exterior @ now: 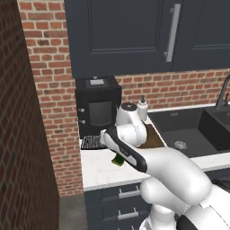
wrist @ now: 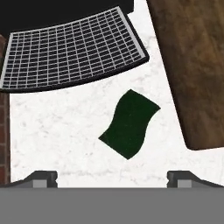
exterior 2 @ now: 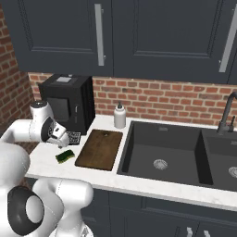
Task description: Pick up the sponge from the counter and clean the cutting board by briefly scrubbing or pressing down on the cutting board. Once finished, release the sponge.
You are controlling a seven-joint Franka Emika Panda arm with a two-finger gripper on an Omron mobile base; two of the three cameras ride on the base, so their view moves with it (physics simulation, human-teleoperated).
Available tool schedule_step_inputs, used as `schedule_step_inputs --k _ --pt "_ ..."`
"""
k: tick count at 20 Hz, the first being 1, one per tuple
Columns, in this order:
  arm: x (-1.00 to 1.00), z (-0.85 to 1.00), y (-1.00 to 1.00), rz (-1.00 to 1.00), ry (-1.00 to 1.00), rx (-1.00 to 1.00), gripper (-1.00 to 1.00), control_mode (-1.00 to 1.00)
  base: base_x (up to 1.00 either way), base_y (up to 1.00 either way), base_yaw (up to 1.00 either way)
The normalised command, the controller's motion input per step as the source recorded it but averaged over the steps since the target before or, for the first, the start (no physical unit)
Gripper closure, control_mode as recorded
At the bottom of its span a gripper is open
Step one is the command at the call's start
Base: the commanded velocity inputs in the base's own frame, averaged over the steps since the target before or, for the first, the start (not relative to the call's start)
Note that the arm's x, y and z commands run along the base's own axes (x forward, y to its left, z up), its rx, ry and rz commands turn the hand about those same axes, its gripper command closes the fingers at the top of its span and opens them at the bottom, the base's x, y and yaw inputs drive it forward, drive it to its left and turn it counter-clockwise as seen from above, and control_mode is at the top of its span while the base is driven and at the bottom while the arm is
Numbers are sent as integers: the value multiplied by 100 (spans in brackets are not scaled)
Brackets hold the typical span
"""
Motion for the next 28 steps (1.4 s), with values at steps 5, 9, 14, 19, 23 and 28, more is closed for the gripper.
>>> schedule_step_inputs --k 5,9,14,19,23,28 --pt "3 -39 0 -7 7 -1 -100 -100 0 0 0" --pt "0 -25 0 -11 15 -2 -100 -100 0 0 0" --pt "6 -16 0 -11 16 -2 -100 -100 0 0 0" --pt "39 -14 0 -10 6 0 -100 -100 0 0 0" --pt "42 -32 0 -9 0 0 -100 -100 0 0 0" --pt "8 -28 0 -5 -3 0 -100 -100 0 0 0"
